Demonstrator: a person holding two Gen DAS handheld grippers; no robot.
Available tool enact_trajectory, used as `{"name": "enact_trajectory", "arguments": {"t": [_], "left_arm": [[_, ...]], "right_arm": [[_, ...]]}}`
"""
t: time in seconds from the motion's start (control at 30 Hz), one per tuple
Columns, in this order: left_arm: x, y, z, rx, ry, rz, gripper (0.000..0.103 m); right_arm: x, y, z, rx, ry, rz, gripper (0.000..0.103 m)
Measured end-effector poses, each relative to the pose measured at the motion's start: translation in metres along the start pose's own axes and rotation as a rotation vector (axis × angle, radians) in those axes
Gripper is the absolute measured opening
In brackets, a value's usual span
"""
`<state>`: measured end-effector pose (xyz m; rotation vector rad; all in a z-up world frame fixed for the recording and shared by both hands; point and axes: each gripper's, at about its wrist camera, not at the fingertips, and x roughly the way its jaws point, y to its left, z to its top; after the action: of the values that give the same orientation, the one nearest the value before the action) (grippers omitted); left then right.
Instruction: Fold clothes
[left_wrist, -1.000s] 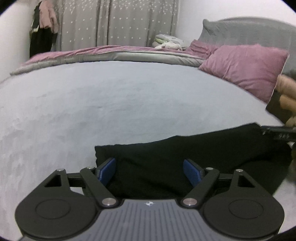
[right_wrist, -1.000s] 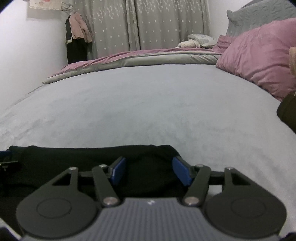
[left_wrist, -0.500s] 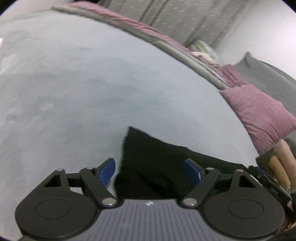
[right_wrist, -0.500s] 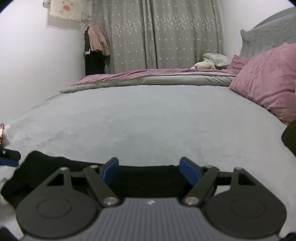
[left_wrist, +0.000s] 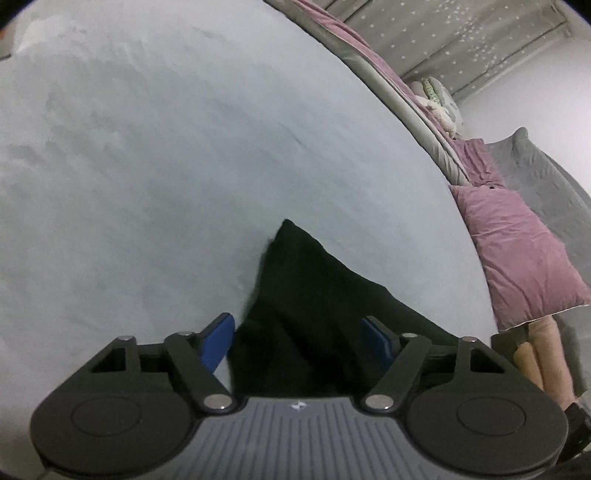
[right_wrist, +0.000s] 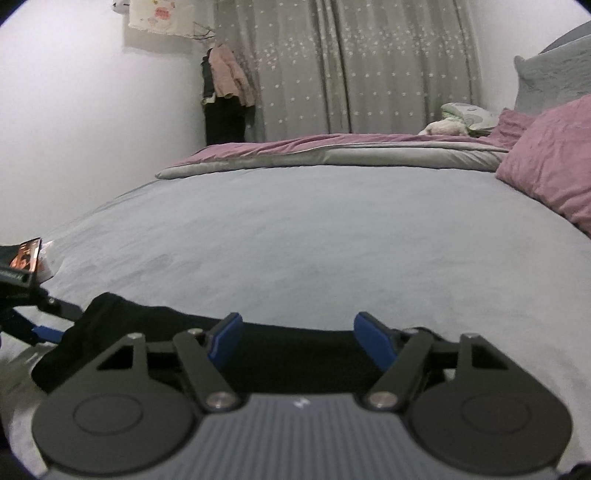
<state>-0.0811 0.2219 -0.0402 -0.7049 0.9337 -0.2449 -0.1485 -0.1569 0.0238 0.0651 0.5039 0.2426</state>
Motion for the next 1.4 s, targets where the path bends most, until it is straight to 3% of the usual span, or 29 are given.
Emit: {"name": "enact_trajectory", "arguments": {"t": [0.13,0.23,0.37,0.47,0.83,1.4], "left_arm": [[0.005,0.002,-0.002,-0.030,0.008,-0.022,0.061],[0.006,0.003,-0.004,-0.043,0.002,-0.023,0.054],[0.009,0.002,-0.008,-0.039,-0.005,-0.014,0.025],[0.009,0.002,-0.010,-0.048,-0.015,-0.016,0.015],[-0.003,-0.023,-0.008,-0.009,-0.080,-0.069,0.012],[-0.018,-0.086,-0.004,0.088,-0.087,-0.192,0.012]], "right_arm": [[0.004,0.013,-0.002,-0.038,0.007,0.036,0.042],[0.007,0.020,-0.005,-0.058,0.020,0.048,0.041],[0.013,0.026,-0.007,-0.071,0.040,0.051,0.041],[0.016,0.027,-0.009,-0.074,0.051,0.058,0.041],[0.022,0.035,-0.014,-0.098,0.089,0.112,0.025],[0.036,0.051,-0.027,-0.136,0.200,0.201,0.024]]}}
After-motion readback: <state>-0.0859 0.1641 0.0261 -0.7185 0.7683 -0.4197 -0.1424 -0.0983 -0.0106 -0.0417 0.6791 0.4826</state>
